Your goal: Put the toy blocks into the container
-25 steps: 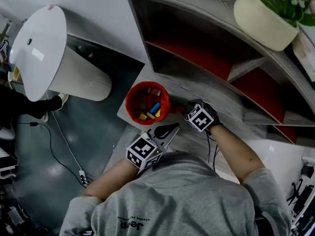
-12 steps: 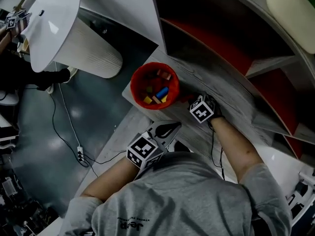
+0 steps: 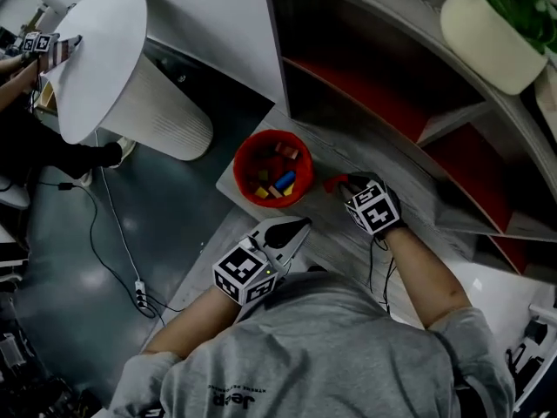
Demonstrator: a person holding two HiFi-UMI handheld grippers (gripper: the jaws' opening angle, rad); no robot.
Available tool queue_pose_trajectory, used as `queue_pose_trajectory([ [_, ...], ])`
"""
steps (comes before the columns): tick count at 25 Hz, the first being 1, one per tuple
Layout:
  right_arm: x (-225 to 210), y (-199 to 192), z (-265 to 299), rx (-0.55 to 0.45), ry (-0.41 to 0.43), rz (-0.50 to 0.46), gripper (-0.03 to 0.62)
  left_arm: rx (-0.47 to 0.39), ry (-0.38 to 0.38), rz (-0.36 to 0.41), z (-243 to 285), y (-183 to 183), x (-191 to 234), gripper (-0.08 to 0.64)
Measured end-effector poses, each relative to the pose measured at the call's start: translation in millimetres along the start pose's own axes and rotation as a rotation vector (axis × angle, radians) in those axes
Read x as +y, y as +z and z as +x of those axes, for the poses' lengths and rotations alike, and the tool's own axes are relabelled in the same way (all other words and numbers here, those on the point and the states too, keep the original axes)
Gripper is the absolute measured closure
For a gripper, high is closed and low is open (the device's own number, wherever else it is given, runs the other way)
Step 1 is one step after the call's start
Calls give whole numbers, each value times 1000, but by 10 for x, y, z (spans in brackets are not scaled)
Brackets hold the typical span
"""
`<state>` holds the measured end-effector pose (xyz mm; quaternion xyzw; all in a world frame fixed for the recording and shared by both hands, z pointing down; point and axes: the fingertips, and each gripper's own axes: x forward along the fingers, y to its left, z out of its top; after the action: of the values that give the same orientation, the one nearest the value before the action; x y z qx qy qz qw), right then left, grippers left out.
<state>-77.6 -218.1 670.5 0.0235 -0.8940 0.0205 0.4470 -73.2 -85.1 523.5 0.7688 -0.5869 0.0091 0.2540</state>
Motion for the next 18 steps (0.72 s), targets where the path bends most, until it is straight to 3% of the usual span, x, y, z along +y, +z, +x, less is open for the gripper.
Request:
queue_pose_trajectory([
  [8, 242, 1131, -780, -140, -50, 23, 494, -39, -105, 121, -343, 776, 314, 549],
  [13, 520, 1637, -751, -146, -81, 29, 494, -31, -181, 186, -642, 1110, 678, 549],
  [18, 761, 1784, -485, -95, -98, 52, 492, 3, -234, 218, -781, 1177, 1013, 549],
])
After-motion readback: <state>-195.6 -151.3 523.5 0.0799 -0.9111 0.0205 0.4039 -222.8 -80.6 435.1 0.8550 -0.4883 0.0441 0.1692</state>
